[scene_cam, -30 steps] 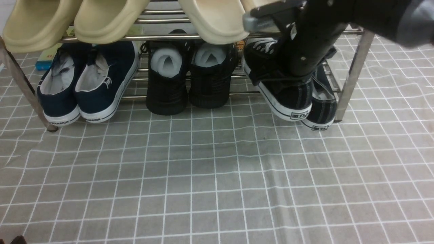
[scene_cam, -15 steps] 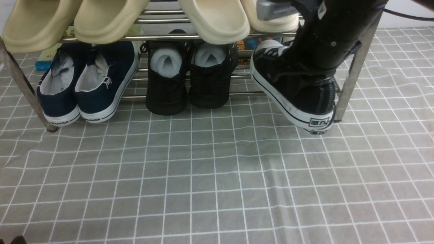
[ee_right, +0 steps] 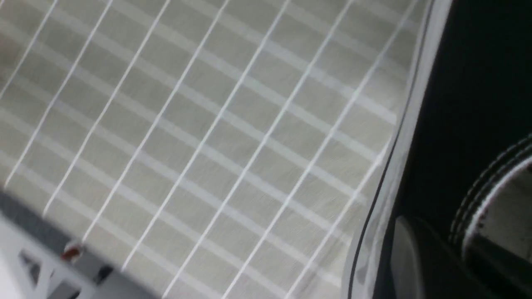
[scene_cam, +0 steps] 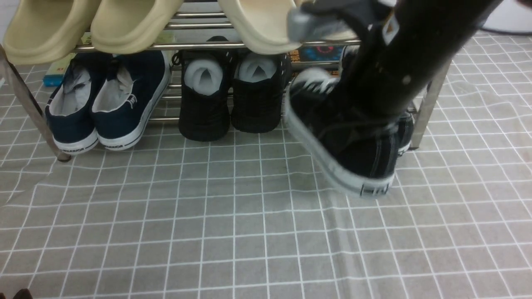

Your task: Take the shoes off the shelf with your hand from the grey coffee tablecloth.

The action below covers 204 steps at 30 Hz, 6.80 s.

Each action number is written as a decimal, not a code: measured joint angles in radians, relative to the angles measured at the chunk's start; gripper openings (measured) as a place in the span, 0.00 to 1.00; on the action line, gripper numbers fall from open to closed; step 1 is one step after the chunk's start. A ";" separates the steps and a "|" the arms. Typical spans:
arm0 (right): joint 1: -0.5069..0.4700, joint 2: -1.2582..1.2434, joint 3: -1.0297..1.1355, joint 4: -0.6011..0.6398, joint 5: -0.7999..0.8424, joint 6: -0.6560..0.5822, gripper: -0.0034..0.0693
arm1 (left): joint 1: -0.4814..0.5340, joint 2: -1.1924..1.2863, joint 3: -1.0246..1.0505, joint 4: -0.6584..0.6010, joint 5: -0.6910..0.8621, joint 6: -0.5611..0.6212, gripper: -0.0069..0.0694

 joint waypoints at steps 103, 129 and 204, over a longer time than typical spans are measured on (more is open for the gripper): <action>-0.035 0.108 0.412 -0.311 -0.316 0.511 0.08 | 0.002 0.000 0.000 0.001 0.000 0.000 0.41; -0.053 -0.120 0.353 -0.354 -0.212 0.413 0.28 | 0.004 0.000 0.000 0.001 0.000 0.000 0.41; -0.687 -1.669 1.713 -0.032 -0.935 -0.195 0.10 | 0.004 0.000 0.000 0.001 0.000 0.000 0.41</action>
